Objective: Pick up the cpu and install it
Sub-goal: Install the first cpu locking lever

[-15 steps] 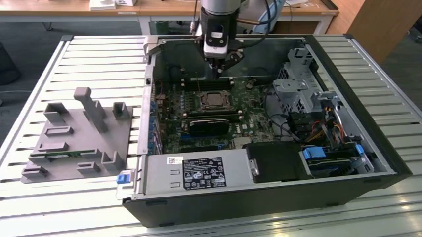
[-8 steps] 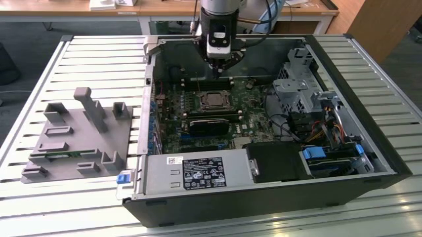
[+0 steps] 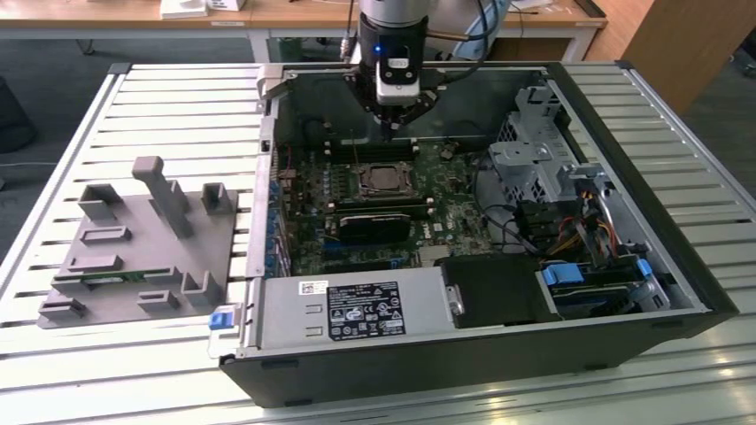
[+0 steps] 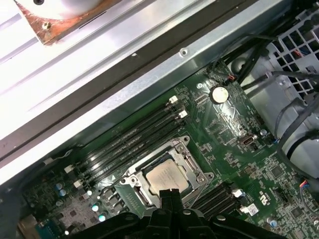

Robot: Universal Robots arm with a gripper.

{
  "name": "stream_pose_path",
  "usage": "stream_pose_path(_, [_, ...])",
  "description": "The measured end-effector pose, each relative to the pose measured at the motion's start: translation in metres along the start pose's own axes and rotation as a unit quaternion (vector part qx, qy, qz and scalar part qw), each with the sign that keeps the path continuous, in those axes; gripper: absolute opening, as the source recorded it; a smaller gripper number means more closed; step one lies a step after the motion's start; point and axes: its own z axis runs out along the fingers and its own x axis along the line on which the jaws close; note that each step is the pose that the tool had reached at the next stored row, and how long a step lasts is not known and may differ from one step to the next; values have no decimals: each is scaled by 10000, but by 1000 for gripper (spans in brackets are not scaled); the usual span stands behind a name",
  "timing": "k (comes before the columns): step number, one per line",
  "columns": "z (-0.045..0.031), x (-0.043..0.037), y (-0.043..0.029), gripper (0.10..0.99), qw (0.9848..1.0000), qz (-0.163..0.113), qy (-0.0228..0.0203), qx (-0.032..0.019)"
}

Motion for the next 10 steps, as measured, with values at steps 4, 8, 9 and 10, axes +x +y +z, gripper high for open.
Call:
stream_pose_path(4, [0, 0, 0, 106, 9998, -193, 6, -4])
stream_pose_path(8, [0, -1, -1, 106, 9993, -378, 13, -8])
stream_pose_path(9, [0, -1, -1, 106, 9991, -422, 14, -9])
stream_pose_path(10, [0, -1, -1, 106, 9989, -471, 16, -10])
